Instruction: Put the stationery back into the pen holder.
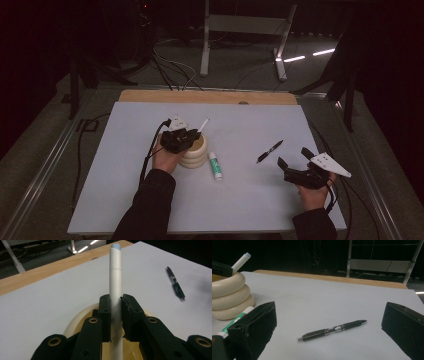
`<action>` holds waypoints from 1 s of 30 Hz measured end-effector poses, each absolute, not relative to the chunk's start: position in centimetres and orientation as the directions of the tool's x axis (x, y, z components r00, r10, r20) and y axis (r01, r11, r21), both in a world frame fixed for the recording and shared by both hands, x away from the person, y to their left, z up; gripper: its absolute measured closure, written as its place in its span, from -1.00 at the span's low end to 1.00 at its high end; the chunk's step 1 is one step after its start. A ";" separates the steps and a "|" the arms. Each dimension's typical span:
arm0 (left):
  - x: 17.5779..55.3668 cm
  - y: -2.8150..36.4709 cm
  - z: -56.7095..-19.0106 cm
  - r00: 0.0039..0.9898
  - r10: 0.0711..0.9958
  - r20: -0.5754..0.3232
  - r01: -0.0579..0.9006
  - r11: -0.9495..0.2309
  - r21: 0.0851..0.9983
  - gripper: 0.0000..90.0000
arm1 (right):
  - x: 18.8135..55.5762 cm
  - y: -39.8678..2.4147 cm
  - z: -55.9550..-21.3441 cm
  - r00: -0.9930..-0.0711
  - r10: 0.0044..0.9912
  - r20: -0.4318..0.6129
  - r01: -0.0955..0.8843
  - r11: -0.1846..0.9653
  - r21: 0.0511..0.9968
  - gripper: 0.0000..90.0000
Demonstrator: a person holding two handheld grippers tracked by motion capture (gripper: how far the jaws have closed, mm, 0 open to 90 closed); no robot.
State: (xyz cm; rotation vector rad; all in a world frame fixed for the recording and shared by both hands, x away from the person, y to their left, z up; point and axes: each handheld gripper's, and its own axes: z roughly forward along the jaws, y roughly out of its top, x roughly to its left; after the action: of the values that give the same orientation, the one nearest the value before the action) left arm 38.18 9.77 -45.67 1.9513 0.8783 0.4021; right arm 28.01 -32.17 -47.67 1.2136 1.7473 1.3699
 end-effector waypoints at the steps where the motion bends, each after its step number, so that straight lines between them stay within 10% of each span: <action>1: 38.2 9.8 -45.7 0.691 0.719 -0.071 0.416 -0.315 0.853 0.74 | 28.0 -32.2 -47.7 -0.400 0.913 0.075 0.292 0.049 0.955 -1.00; 10: 38.1 9.8 -45.5 0.692 0.718 -0.072 0.410 -0.308 0.859 0.59 | 28.0 -32.2 -47.7 -0.401 0.913 0.075 0.292 0.049 0.955 -1.00; 30: 37.9 11.3 -44.3 0.616 0.781 -0.105 0.451 -0.239 0.860 -0.56 | 28.0 -32.2 -47.7 -0.400 0.913 0.075 0.292 0.050 0.955 -1.00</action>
State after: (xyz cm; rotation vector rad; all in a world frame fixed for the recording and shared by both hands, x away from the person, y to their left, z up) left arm 37.95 11.26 -44.29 1.8813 0.9842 0.4325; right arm 28.01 -32.17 -47.67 1.2130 1.7482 1.3683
